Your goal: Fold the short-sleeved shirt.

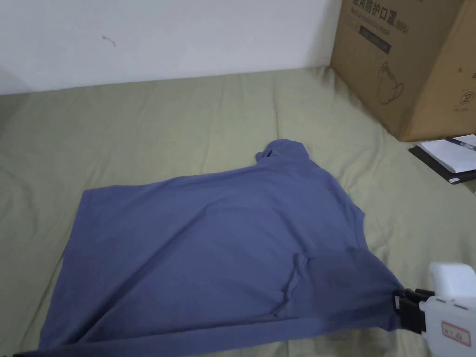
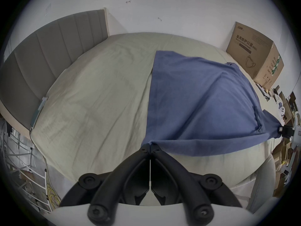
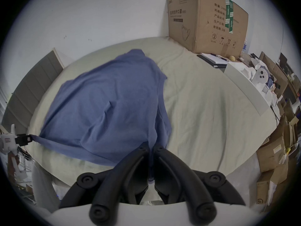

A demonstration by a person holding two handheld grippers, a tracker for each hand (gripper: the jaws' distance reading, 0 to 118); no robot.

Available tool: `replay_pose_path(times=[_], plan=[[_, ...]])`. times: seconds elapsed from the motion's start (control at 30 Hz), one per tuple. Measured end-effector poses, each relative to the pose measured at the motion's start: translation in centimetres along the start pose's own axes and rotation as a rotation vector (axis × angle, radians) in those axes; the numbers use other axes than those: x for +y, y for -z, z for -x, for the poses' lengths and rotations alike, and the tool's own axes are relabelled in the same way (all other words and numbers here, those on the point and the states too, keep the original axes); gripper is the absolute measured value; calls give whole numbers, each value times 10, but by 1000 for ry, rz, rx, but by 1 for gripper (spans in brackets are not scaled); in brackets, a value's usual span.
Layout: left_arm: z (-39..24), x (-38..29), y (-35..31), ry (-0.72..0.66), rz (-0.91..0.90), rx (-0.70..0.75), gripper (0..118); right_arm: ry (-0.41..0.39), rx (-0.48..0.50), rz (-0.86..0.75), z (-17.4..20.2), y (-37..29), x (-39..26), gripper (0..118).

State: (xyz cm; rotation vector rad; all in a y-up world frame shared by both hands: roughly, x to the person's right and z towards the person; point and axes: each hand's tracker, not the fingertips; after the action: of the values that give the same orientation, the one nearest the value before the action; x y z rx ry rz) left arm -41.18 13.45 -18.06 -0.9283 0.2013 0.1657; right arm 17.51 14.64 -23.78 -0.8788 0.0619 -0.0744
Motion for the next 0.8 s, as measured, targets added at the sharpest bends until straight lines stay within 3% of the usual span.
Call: replay_pose_path(times=[0.23,0.5,0.53,0.57,0.6,0.63,0.67,0.7,0.8], plan=[[-12,74,38,57,-35,6,0,-19,-22,18,1,55,65,5],[-23,111,135,88,75,42,3,44,-42,127,-7,151,96,6],[-25,110,140,82,90,44,16,43,-35,134,-7,157,95,13],[-25,108,144,82,98,52,41,31,-37,159,-6,158,94,34],[-21,104,141,80,117,51,79,12,-43,194,-6,160,92,74],[-20,102,138,74,121,47,99,10,-36,203,-7,158,91,96],[-18,99,133,57,108,29,105,15,-23,191,-8,151,89,100],[-15,96,126,29,72,-8,105,14,9,155,-8,134,87,98],[-3,88,99,-58,50,-46,105,-20,-19,100,-6,106,81,98]])
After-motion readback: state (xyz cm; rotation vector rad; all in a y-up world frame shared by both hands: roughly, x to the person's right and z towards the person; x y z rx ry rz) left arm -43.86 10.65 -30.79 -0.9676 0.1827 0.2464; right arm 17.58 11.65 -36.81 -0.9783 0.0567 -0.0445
